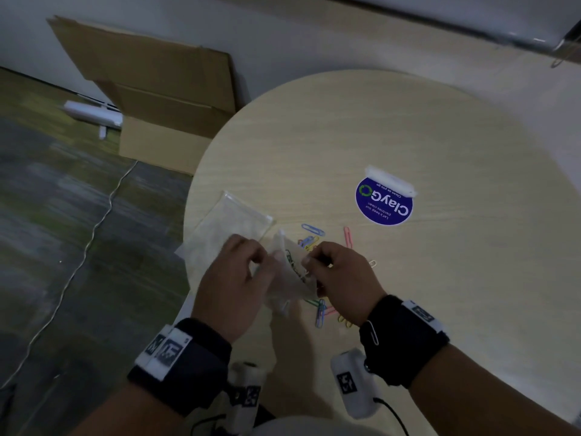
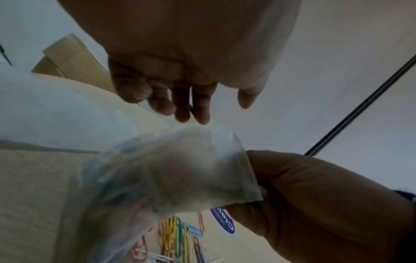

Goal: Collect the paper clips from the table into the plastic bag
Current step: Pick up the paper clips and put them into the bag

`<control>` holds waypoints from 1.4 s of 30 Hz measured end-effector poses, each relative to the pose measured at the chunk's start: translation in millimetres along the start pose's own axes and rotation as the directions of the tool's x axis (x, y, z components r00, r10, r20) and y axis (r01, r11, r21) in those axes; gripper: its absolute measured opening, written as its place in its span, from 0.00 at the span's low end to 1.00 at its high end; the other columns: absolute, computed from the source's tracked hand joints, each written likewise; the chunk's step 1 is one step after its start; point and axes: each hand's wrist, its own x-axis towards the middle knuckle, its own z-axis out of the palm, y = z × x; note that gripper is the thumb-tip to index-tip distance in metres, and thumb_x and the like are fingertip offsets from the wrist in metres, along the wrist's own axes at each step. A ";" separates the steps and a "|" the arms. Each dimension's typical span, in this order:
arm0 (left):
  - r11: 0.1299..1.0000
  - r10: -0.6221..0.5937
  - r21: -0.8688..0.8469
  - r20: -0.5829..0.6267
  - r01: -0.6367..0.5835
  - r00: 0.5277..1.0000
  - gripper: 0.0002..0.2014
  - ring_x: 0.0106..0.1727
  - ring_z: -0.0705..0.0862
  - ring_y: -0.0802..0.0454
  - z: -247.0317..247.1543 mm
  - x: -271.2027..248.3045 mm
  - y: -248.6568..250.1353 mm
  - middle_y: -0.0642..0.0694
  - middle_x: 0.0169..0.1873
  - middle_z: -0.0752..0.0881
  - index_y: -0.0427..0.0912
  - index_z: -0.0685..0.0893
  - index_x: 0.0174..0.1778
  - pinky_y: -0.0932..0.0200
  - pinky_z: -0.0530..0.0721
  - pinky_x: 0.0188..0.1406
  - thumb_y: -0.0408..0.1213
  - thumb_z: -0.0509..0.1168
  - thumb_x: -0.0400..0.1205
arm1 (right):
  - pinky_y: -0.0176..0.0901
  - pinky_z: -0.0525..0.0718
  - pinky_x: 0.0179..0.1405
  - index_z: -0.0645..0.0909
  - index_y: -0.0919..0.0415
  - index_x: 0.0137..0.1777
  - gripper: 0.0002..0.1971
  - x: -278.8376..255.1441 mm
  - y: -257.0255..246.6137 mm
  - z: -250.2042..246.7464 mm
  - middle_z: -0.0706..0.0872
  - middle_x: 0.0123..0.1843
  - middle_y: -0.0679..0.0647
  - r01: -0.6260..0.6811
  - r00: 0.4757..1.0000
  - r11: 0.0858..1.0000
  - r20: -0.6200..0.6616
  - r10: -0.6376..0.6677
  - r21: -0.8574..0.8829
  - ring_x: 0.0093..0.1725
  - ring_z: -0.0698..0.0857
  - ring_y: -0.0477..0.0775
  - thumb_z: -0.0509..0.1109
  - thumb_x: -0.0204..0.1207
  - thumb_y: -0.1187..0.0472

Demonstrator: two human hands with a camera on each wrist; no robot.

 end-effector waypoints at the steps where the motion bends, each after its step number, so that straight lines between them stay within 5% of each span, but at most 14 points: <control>1: 0.999 -0.020 0.050 0.015 0.020 1.000 0.21 0.34 0.78 0.52 4.5 3.4 3.4 0.50 0.36 0.75 0.47 0.74 0.30 0.53 0.74 0.38 0.61 0.59 0.79 | 0.60 0.87 0.38 0.79 0.57 0.35 0.09 -0.6 -1.0 1.1 0.85 0.29 0.56 0.004 1.000 1.000 0.003 -0.004 -0.001 0.28 0.84 0.54 0.69 0.73 0.54; 6: 0.987 -0.128 0.117 0.146 0.112 0.981 0.19 0.32 0.75 0.45 8.3 15.3 5.1 0.44 0.27 0.73 0.42 0.70 0.24 0.48 0.69 0.33 0.41 0.62 0.81 | 0.63 0.87 0.36 0.78 0.58 0.35 0.09 -0.9 -2.2 -4.7 0.84 0.31 0.57 -0.010 1.000 0.999 0.003 0.010 0.046 0.28 0.88 0.52 0.69 0.75 0.57; 10: 0.998 -0.037 0.060 0.085 0.032 0.996 0.21 0.27 0.75 0.48 -14.2 3.0 10.5 0.41 0.22 0.74 0.37 0.72 0.24 0.45 0.70 0.29 0.49 0.55 0.76 | 0.59 0.86 0.42 0.79 0.58 0.36 0.10 -5.4 -11.2 -4.6 0.83 0.34 0.53 0.125 0.991 0.990 0.047 -0.122 -0.070 0.35 0.84 0.52 0.68 0.77 0.56; 14: 0.997 -0.064 -0.031 0.055 0.066 0.996 0.21 0.29 0.76 0.50 -8.3 3.6 4.8 0.45 0.26 0.77 0.41 0.73 0.28 0.48 0.74 0.32 0.56 0.56 0.75 | 0.45 0.80 0.30 0.70 0.57 0.36 0.12 -1.9 -10.6 3.1 0.77 0.27 0.51 0.092 0.991 0.993 0.099 -0.085 -0.067 0.25 0.75 0.45 0.64 0.80 0.56; 17: 0.996 -0.039 -0.083 0.094 0.046 0.995 0.21 0.35 0.77 0.58 0.2 7.8 -16.3 0.58 0.51 0.79 0.55 0.77 0.50 0.61 0.76 0.37 0.64 0.68 0.70 | 0.41 0.78 0.26 0.67 0.53 0.36 0.12 0.5 -3.6 4.0 0.75 0.26 0.50 0.053 0.998 0.997 0.031 -0.051 -0.050 0.25 0.73 0.44 0.62 0.81 0.56; 19: 0.997 -0.076 0.044 0.218 0.068 0.973 0.47 0.49 0.79 0.64 8.0 7.8 -32.4 0.61 0.68 0.72 0.57 0.70 0.71 0.61 0.79 0.49 0.65 0.79 0.57 | 0.47 0.85 0.28 0.68 0.52 0.38 0.10 0.2 1.3 3.9 0.75 0.27 0.49 0.038 0.999 0.999 0.024 -0.038 0.015 0.26 0.74 0.44 0.61 0.82 0.56; 21: 0.985 -0.102 0.166 0.303 0.053 0.948 0.60 0.63 0.77 0.61 15.8 9.5 -39.7 0.59 0.70 0.70 0.56 0.63 0.79 0.57 0.80 0.60 0.65 0.80 0.50 | 0.57 0.87 0.37 0.71 0.53 0.41 0.09 0.0 6.6 2.6 0.77 0.30 0.54 0.033 0.997 0.998 0.069 -0.037 0.059 0.31 0.77 0.50 0.61 0.81 0.52; 23: 0.979 -0.091 0.205 0.332 0.022 0.939 0.51 0.66 0.80 0.53 25.1 12.4 -45.4 0.54 0.66 0.76 0.58 0.67 0.75 0.52 0.81 0.61 0.59 0.76 0.53 | 0.62 0.85 0.47 0.76 0.52 0.44 0.11 -0.8 14.0 -0.8 0.83 0.38 0.57 0.010 0.992 0.994 0.121 -0.023 0.107 0.39 0.83 0.56 0.61 0.79 0.46; 26: 0.980 -0.096 0.196 0.324 0.032 0.941 0.42 0.60 0.83 0.53 26.4 13.6 -53.5 0.54 0.61 0.81 0.59 0.72 0.68 0.50 0.84 0.57 0.54 0.79 0.57 | 0.42 0.81 0.44 0.80 0.48 0.48 0.02 -7.2 43.7 -23.9 0.87 0.43 0.49 0.009 1.000 0.998 -0.008 -0.010 -0.056 0.42 0.85 0.47 0.69 0.77 0.55; 27: 0.981 -0.095 0.192 0.316 0.034 0.944 0.41 0.59 0.83 0.54 24.5 13.0 -56.0 0.55 0.60 0.82 0.59 0.73 0.67 0.50 0.84 0.56 0.53 0.81 0.58 | 0.41 0.79 0.42 0.78 0.47 0.47 0.07 -12.4 58.2 -34.1 0.85 0.43 0.48 -0.026 0.996 0.985 -0.087 0.011 -0.171 0.41 0.84 0.47 0.73 0.73 0.56; 30: 0.982 -0.101 0.183 0.311 0.045 0.945 0.41 0.55 0.84 0.57 19.6 10.0 -59.2 0.58 0.58 0.82 0.61 0.74 0.65 0.51 0.85 0.52 0.52 0.83 0.57 | 0.48 0.79 0.43 0.74 0.51 0.48 0.19 -32.7 93.2 -52.5 0.79 0.45 0.50 -0.223 0.974 0.862 -0.129 0.184 -0.455 0.43 0.81 0.56 0.78 0.62 0.49; 32: 0.984 -0.105 0.167 0.312 0.055 0.944 0.41 0.55 0.84 0.58 18.0 8.1 -60.4 0.59 0.58 0.82 0.62 0.74 0.65 0.52 0.85 0.53 0.52 0.84 0.57 | 0.51 0.79 0.43 0.73 0.55 0.47 0.20 -40.1 105.9 -45.6 0.78 0.46 0.54 -0.232 0.970 0.808 -0.061 0.237 -0.541 0.46 0.82 0.63 0.77 0.62 0.49; 37: 0.985 -0.121 0.152 0.286 0.080 0.951 0.40 0.55 0.84 0.58 19.7 3.9 -60.6 0.59 0.57 0.82 0.62 0.74 0.64 0.53 0.84 0.52 0.51 0.84 0.56 | 0.54 0.81 0.45 0.79 0.57 0.48 0.08 -24.0 102.5 -22.7 0.82 0.46 0.59 -0.081 0.996 0.834 -0.013 0.088 -0.546 0.48 0.82 0.66 0.70 0.71 0.57; 42: 0.987 -0.133 0.124 0.278 0.102 0.951 0.41 0.57 0.84 0.58 19.5 3.3 -62.2 0.59 0.57 0.83 0.62 0.74 0.64 0.51 0.85 0.55 0.51 0.84 0.56 | 0.45 0.81 0.45 0.85 0.52 0.48 0.07 6.7 83.0 -33.5 0.89 0.45 0.54 -0.032 0.996 0.905 -0.086 -0.005 -0.425 0.45 0.86 0.58 0.72 0.70 0.57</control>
